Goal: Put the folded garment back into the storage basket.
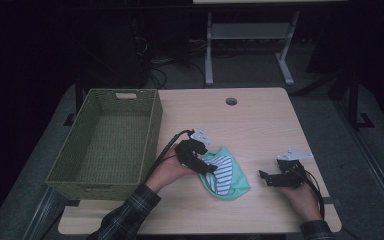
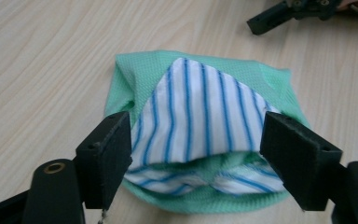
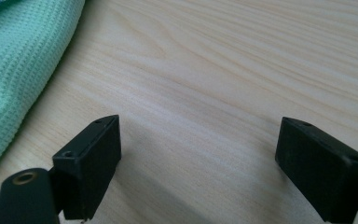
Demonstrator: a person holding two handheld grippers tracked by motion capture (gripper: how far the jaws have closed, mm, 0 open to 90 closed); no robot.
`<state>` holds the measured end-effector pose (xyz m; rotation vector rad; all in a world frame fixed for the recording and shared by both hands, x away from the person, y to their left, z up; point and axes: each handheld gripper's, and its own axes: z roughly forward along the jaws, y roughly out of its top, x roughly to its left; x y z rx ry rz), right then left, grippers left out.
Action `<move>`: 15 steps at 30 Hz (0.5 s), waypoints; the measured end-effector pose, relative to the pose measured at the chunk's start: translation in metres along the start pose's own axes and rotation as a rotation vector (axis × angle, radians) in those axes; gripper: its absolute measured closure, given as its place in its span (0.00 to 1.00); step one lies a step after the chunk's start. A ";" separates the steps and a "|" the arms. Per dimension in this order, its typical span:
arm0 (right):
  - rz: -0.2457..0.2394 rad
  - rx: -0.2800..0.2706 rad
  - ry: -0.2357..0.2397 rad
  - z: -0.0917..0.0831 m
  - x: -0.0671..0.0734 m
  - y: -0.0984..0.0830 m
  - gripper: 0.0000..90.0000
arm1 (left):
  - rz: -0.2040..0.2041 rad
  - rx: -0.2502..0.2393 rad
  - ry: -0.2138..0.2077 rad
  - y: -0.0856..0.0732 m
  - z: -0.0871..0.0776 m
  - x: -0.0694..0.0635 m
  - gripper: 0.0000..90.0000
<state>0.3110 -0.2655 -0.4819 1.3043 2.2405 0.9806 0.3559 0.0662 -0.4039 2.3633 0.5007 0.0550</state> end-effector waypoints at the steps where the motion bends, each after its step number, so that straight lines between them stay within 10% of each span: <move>1: 0.000 0.000 0.000 0.000 0.000 0.000 0.15 | -0.006 -0.007 -0.001 -0.001 -0.001 -0.003 0.24; 15: 0.001 0.001 -0.003 0.000 0.000 0.000 0.14 | 0.044 0.068 0.012 -0.018 0.003 -0.017 0.16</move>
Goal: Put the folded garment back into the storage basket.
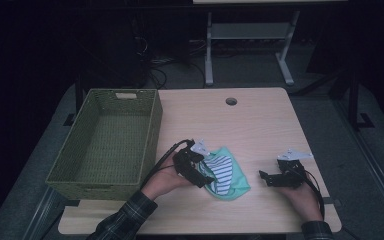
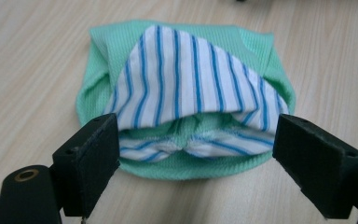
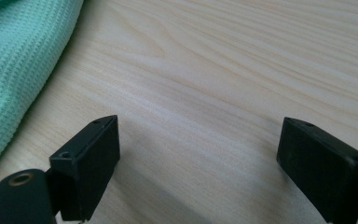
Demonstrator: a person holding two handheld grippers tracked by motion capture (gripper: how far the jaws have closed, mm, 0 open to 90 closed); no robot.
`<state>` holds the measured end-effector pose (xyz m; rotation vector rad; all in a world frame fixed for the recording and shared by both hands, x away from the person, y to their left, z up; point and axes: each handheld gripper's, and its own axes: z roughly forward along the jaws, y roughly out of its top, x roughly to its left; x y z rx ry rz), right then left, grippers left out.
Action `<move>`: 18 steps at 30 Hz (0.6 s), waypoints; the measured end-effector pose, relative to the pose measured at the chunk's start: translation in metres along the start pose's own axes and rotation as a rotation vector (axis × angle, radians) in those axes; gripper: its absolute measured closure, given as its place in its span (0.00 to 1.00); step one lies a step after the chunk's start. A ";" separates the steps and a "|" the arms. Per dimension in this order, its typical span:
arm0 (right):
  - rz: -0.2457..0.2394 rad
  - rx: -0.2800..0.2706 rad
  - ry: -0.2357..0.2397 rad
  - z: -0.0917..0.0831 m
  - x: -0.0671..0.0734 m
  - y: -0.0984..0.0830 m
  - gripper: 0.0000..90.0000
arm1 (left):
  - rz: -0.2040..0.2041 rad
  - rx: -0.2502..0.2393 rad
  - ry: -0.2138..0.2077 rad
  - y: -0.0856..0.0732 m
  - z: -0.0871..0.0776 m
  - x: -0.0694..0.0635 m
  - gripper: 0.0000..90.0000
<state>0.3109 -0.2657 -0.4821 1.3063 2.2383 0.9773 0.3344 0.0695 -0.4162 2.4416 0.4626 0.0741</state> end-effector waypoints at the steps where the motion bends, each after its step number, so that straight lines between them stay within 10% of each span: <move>1: 0.000 0.000 0.000 0.000 0.000 0.000 0.14 | 0.015 0.018 0.001 -0.001 0.001 0.001 0.16; 18: 0.004 0.000 -0.003 0.000 0.000 0.000 0.14 | 0.043 0.102 -0.005 -0.001 0.029 -0.001 0.16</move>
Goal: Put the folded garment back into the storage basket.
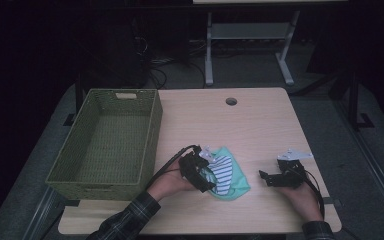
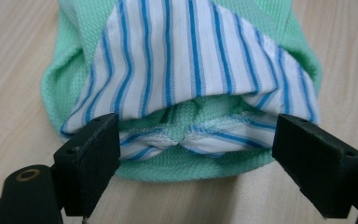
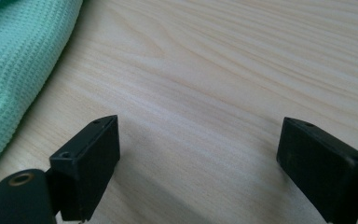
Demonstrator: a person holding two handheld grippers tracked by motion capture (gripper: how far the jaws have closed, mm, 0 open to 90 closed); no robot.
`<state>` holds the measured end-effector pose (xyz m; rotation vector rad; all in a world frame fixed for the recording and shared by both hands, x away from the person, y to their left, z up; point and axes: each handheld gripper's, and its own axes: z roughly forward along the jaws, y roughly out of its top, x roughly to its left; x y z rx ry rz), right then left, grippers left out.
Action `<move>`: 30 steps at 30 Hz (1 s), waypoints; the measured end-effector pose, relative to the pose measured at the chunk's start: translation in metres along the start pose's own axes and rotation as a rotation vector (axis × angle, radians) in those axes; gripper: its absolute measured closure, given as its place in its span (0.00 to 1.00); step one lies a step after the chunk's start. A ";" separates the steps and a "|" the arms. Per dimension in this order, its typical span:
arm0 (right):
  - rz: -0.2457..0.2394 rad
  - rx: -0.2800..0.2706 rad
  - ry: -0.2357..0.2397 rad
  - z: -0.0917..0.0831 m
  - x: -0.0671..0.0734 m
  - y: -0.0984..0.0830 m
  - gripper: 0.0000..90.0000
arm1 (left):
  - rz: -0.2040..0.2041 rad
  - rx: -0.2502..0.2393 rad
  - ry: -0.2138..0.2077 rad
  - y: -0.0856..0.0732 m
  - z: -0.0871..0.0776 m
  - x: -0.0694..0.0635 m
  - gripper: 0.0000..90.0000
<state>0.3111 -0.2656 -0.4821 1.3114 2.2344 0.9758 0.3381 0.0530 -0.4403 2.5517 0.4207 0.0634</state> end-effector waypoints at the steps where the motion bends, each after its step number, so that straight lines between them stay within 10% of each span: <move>1: 0.000 0.000 -0.001 0.000 0.000 0.000 0.14 | -0.001 0.005 0.001 0.000 0.002 0.000 0.16; 20: 0.003 0.002 -0.003 0.000 0.000 0.000 0.14 | 0.030 0.066 0.006 -0.002 0.014 0.002 0.18; 30: 0.004 0.002 -0.003 0.000 0.000 0.000 0.14 | 0.024 0.058 0.010 -0.001 0.009 0.006 0.43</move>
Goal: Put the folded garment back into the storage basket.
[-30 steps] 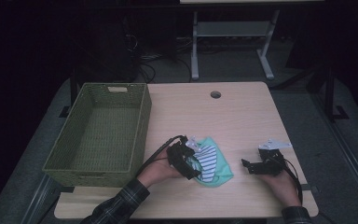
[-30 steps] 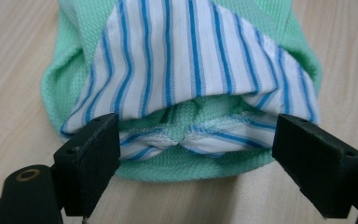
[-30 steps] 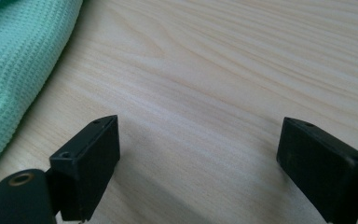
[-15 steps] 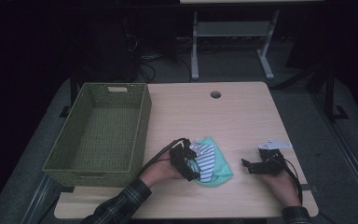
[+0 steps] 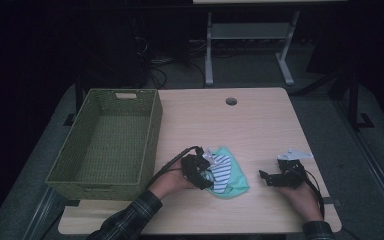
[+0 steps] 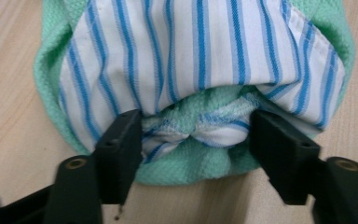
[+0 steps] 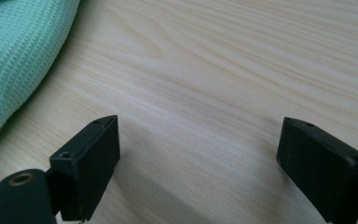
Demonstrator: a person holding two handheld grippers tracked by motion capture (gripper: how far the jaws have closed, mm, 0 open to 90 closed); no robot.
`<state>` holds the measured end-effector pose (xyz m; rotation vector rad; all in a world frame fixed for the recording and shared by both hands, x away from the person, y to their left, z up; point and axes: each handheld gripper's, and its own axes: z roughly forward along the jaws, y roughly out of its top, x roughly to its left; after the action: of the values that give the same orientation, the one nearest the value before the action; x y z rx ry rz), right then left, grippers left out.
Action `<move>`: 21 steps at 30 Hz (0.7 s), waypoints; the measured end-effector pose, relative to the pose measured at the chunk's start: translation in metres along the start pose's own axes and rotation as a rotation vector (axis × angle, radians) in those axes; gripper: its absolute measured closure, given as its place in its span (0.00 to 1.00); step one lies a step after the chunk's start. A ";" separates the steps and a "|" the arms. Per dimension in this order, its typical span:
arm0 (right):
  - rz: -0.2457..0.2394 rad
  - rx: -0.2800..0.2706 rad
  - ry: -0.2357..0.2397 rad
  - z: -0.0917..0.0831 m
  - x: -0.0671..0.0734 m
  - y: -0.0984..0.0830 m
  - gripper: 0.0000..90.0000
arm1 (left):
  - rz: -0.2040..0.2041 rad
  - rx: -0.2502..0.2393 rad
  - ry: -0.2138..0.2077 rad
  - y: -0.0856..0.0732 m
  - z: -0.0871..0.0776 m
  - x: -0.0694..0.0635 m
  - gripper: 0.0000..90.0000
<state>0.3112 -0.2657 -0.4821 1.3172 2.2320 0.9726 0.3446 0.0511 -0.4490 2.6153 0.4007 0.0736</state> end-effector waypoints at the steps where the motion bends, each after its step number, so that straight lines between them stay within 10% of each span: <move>1: 0.000 0.000 0.000 0.000 0.000 0.000 0.14 | -0.010 -0.010 0.000 0.000 0.000 0.000 0.46; 21: 0.004 0.000 -0.003 0.000 0.000 0.000 0.14 | -0.006 -0.013 -0.039 0.004 -0.001 0.003 0.90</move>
<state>0.3113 -0.2657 -0.4821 1.3230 2.2279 0.9718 0.3486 0.0487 -0.4466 2.5985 0.3937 0.0234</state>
